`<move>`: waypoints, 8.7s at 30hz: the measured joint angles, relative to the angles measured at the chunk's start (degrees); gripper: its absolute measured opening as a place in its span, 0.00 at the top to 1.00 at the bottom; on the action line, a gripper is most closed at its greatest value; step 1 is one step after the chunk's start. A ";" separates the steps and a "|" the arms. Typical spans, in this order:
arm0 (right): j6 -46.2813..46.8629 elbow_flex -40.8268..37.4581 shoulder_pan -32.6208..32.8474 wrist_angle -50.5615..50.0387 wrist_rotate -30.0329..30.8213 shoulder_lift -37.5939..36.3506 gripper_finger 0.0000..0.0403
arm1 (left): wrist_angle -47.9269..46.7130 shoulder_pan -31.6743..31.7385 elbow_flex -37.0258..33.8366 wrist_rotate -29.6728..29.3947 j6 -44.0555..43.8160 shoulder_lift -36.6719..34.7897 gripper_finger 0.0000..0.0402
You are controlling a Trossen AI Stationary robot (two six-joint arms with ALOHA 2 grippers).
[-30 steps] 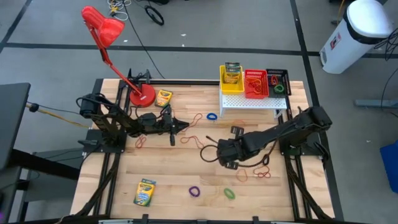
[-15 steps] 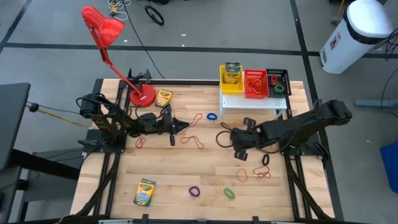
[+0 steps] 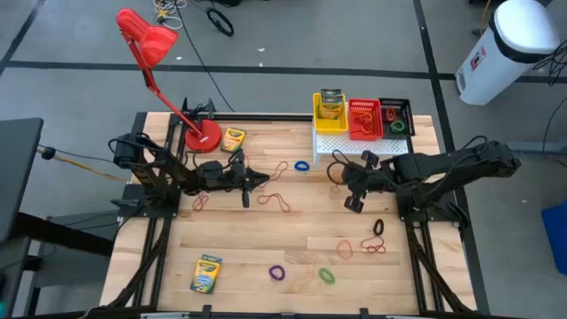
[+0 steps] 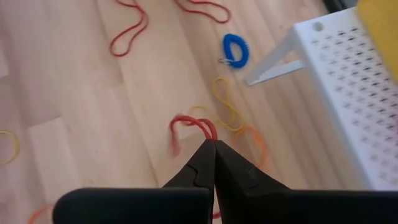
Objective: Pick & Place Office Desk Supplies
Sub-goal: Put the red rubber band on the red basket, then put the black spring keychain on the black basket
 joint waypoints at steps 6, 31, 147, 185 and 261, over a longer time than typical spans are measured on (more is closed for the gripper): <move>-2.71 0.04 -3.76 -0.05 -0.78 -2.05 0.98 | 0.05 -0.02 0.00 0.02 0.02 0.00 0.91; -8.58 12.22 -10.92 -2.58 4.29 -8.13 0.98 | 0.05 -0.01 0.00 0.01 -0.01 0.00 0.91; -17.18 11.80 -2.47 23.69 -9.80 21.02 1.00 | -0.03 0.00 0.02 0.00 0.02 0.02 0.91; 10.18 3.42 10.04 7.43 -5.40 22.54 0.99 | 0.01 0.00 0.02 0.02 0.00 0.02 0.91; 45.86 24.81 1.69 -33.98 21.18 18.27 0.96 | 0.02 0.00 0.02 0.00 0.02 0.02 0.91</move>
